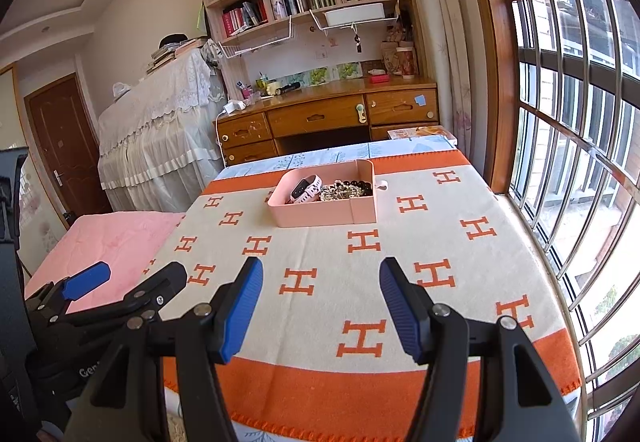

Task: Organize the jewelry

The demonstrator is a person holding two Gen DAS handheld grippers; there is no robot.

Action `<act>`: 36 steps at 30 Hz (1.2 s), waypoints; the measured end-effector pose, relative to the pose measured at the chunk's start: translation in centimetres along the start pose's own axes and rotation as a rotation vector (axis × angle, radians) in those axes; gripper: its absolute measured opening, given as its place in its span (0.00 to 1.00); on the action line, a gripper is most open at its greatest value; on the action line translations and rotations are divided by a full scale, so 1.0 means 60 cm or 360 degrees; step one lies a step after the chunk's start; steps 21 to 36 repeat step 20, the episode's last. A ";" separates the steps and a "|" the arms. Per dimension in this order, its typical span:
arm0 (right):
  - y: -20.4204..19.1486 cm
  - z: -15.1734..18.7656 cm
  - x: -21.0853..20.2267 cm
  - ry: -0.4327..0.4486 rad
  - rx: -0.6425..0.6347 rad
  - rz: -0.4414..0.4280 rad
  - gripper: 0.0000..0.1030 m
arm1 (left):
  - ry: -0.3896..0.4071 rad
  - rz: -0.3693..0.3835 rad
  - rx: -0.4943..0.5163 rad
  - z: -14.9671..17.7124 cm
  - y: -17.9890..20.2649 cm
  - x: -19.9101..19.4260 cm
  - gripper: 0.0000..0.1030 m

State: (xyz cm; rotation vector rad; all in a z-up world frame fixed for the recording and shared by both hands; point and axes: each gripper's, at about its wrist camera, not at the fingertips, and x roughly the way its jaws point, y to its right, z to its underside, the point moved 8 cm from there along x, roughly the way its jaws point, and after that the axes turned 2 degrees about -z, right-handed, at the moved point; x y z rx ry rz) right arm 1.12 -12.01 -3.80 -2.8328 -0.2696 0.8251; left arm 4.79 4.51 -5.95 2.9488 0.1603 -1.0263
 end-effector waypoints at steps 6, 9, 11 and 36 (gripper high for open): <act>0.000 0.001 -0.001 -0.0005 0.0001 0.0000 0.59 | -0.0018 0.0012 0.0000 0.001 0.001 0.007 0.99; -0.001 0.001 -0.001 -0.0007 0.0002 0.0000 0.59 | -0.0022 0.0012 0.0001 0.000 0.000 0.008 0.99; 0.000 0.004 -0.002 -0.0015 0.0005 -0.0003 0.59 | -0.0024 0.0010 0.0002 0.000 0.001 0.009 0.99; 0.003 0.032 -0.011 -0.0069 0.0012 -0.0002 0.59 | -0.0081 0.0013 0.0015 0.006 -0.002 0.028 0.99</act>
